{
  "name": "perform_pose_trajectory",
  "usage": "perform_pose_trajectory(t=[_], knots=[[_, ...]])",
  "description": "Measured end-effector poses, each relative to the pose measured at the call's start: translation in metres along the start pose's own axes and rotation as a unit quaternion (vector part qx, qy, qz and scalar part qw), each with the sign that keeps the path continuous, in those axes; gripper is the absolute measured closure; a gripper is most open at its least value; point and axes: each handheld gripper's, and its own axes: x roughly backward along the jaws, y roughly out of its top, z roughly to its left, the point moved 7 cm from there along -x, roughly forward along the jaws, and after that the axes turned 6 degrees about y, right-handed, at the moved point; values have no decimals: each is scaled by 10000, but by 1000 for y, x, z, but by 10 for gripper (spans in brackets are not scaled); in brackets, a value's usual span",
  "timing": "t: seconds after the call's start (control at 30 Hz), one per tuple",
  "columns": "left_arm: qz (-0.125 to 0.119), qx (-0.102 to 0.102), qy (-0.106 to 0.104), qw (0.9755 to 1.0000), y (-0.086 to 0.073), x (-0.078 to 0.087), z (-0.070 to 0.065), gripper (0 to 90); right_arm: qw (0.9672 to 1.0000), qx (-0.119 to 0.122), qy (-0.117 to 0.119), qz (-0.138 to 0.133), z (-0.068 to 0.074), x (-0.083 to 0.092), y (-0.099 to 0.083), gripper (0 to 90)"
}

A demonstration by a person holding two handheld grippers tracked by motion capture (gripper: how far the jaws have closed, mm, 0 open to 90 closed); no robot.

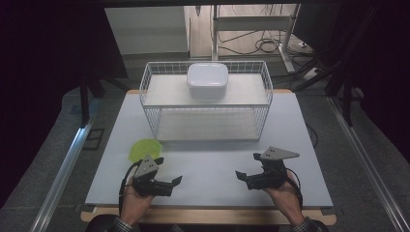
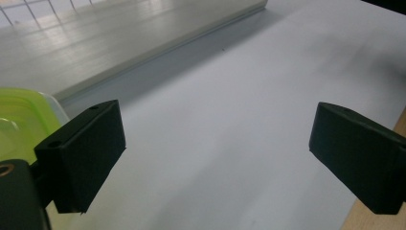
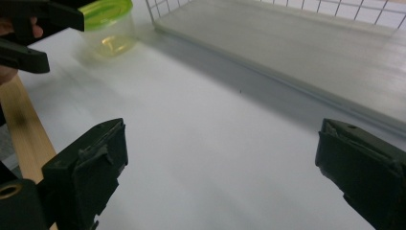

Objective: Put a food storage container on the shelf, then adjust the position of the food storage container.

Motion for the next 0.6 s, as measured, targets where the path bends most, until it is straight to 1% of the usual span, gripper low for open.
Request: perform_pose_trajectory(t=[0.07, 0.1, 0.17, 0.23, 0.3, 0.37, 0.47, 0.6], knots=[[59, -52, 24, 10000, -3, -3, -2, 43, 9999, -10, 21, 105, 1, 0, -9, 49], [75, -88, 45, 9999, -4, -4, -3, 42, 9998, -30, 33, 200, 1, -1, -15, 49], [115, -160, 74, 9998, -6, -6, -4, 39, 9994, -13, -23, 344, -1, -3, -23, 49], [152, -191, 79, 9997, -8, -8, -5, 38, 9992, 10, -84, 401, -3, -4, -26, 51], [182, -206, 73, 9996, -8, -9, -6, 38, 9992, -73, -68, 375, -5, -5, -27, 52], [167, -191, 77, 9996, -7, -8, -6, 38, 9992, -110, -49, 375, -5, -6, -28, 52], [170, -129, 74, 9997, -6, -7, -5, 38, 9991, -91, -63, 409, -5, -7, -29, 52], [273, -68, 140, 9995, -5, -6, -1, 36, 9989, -51, -69, 463, -5, -10, -30, 52]])
